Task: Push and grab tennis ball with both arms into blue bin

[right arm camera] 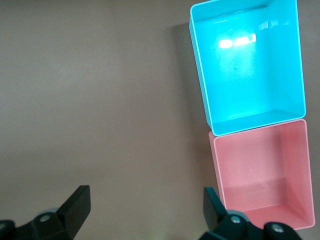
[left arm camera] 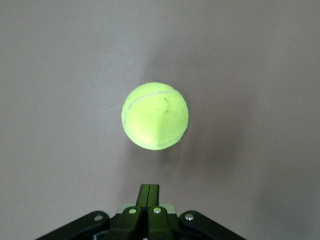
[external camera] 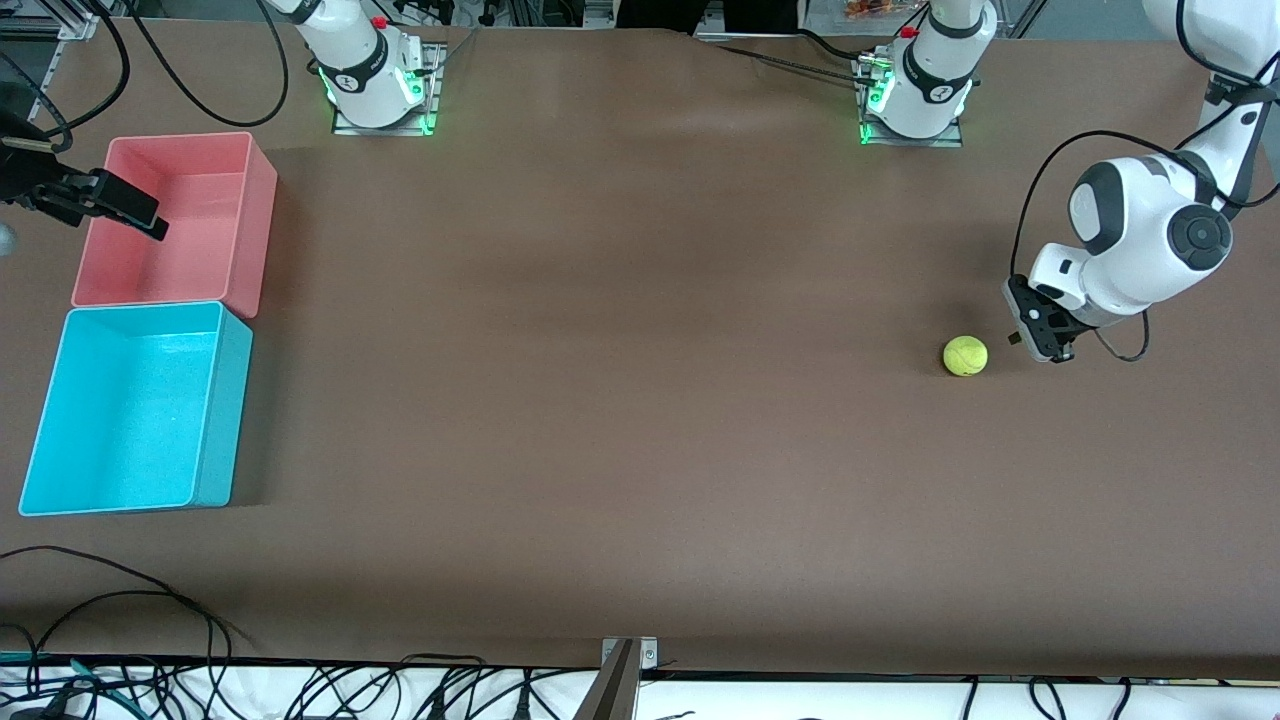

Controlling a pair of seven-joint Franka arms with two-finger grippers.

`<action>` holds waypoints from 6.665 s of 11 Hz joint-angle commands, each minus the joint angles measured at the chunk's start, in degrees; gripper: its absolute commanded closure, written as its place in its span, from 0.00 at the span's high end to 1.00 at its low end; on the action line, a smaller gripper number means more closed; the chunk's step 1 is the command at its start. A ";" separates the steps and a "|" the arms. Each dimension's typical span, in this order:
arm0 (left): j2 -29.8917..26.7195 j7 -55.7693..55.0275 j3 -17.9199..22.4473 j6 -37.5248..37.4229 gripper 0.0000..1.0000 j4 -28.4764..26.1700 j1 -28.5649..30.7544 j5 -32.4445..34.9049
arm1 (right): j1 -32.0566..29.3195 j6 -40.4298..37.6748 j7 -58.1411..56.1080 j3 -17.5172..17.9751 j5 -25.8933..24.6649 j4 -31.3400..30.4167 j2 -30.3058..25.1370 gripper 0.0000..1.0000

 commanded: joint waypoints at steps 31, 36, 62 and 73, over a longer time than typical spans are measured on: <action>11.47 1.72 -7.80 4.69 0.00 6.88 -0.37 -7.58 | 2.25 -2.57 -0.81 0.74 1.04 1.27 2.95 1.00; -0.02 1.81 -6.65 -3.47 0.30 5.56 -0.45 -7.58 | 5.13 -2.08 -0.63 1.44 0.34 1.00 3.38 1.00; -27.30 -49.44 -1.47 -47.48 1.00 27.51 -2.39 -7.49 | 19.65 69.04 0.51 3.03 0.51 -24.31 33.27 0.77; -19.74 -91.97 -8.48 -60.96 1.00 39.92 -1.08 -4.78 | 18.95 37.62 -19.65 -9.68 0.77 -19.39 21.42 0.29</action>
